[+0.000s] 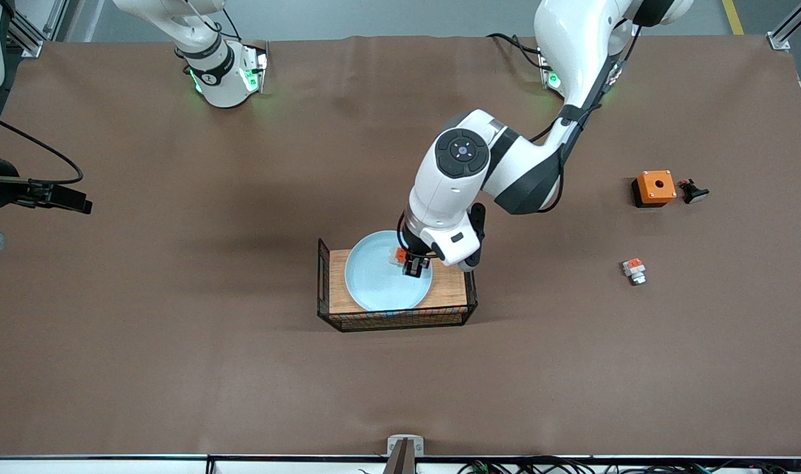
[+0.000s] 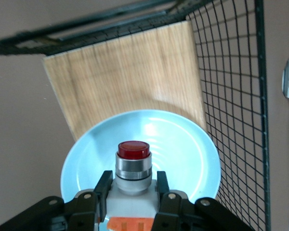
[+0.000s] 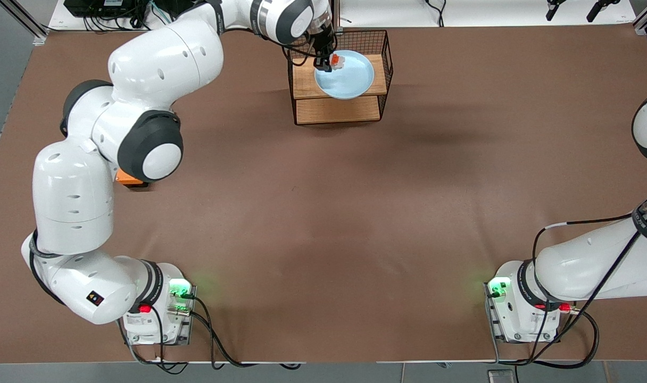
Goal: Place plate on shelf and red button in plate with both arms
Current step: 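Raise the right gripper away while the left gripper carries the button over the plate, then lower the red button onto the plate and open the left gripper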
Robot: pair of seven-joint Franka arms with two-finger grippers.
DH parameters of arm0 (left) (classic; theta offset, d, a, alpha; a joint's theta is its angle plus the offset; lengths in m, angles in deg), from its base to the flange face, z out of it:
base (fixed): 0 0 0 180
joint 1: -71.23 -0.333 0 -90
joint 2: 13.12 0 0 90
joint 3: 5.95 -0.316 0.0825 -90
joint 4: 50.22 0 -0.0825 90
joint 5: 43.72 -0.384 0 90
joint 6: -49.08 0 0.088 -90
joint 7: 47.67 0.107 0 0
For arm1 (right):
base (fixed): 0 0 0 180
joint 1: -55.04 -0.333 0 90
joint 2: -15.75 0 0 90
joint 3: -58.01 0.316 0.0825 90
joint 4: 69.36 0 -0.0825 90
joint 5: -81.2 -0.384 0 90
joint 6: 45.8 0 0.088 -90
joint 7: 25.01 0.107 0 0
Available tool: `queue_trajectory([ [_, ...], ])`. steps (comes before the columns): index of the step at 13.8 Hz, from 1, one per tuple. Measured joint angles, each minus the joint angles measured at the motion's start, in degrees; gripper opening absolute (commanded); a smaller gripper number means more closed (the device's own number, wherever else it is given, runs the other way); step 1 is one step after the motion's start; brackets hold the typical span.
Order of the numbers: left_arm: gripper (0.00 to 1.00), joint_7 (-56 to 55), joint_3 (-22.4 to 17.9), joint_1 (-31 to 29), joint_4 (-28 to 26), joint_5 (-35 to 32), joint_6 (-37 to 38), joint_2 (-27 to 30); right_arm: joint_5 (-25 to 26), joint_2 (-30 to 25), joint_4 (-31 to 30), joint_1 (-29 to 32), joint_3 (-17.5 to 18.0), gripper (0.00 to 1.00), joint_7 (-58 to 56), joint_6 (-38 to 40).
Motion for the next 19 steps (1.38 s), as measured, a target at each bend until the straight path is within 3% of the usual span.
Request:
queue_trajectory([
  [6,0.3,0.0,-0.22,1.3,0.11,0.0,-4.91,-2.28,0.68,0.0,0.0,0.0,0.19,1.0,-0.44,-0.22],
  [19,0.34,0.0,-0.78,2.27,0.25,0.0,-7.49,-4.98,1.64,-0.01,1.15,0.0,0.76,1.0,-0.52,-0.41],
])
